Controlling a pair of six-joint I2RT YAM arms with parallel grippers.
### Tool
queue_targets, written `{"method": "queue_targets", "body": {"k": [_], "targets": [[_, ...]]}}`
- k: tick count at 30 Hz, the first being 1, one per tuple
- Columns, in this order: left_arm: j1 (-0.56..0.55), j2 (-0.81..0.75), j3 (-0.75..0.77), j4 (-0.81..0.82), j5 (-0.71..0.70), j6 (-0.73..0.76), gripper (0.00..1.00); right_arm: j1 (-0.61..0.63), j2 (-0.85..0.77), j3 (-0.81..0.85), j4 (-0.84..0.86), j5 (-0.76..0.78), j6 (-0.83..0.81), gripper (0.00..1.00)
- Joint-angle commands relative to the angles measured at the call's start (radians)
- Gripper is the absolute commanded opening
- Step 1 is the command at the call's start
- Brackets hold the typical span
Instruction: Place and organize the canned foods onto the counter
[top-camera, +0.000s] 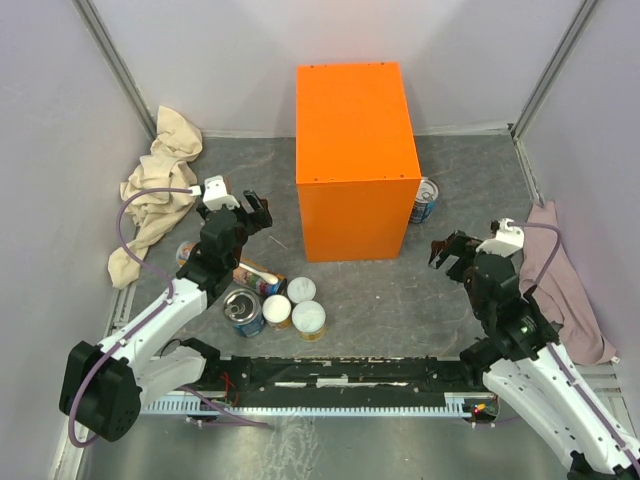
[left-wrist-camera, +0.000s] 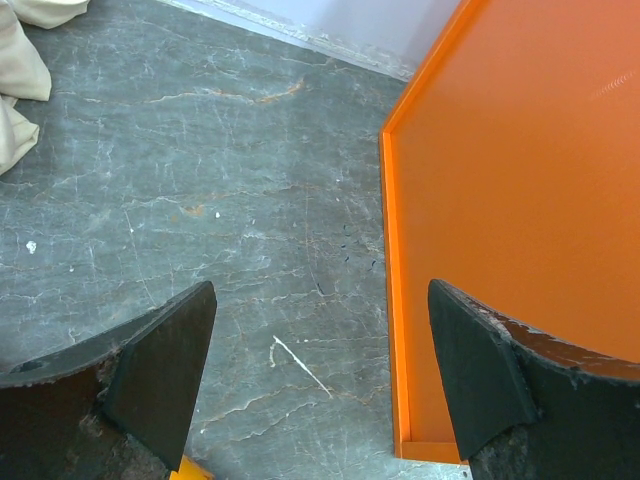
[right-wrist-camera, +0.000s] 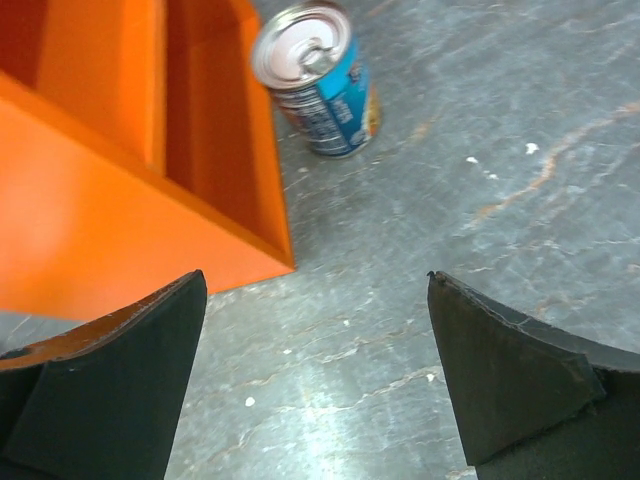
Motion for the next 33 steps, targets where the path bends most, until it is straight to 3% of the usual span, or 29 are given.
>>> {"method": "queue_targets", "body": {"k": [1,9,14,19,28,33], "targets": [[-0.002,0.002,0.019,0.019,-0.006,0.024,0.93,0.018,-0.040,0.008,0.030,-0.154,-0.027,0.99],[-0.003,0.045,0.049,0.005,0.016,0.006,0.93,0.092,-0.021,-0.006,0.065,-0.306,-0.024,0.99],[-0.003,0.062,0.066,-0.010,0.020,0.007,0.93,0.248,0.060,-0.003,0.099,-0.299,-0.026,1.00],[-0.003,0.069,0.071,-0.016,0.016,0.011,0.93,0.470,0.194,0.025,0.142,-0.219,-0.059,1.00],[-0.002,0.045,0.075,-0.048,0.015,0.011,0.93,0.894,0.543,0.144,0.190,0.056,-0.145,0.99],[-0.001,0.030,0.071,-0.057,0.017,0.015,0.93,1.009,0.598,0.156,0.230,0.111,-0.128,0.99]]}}
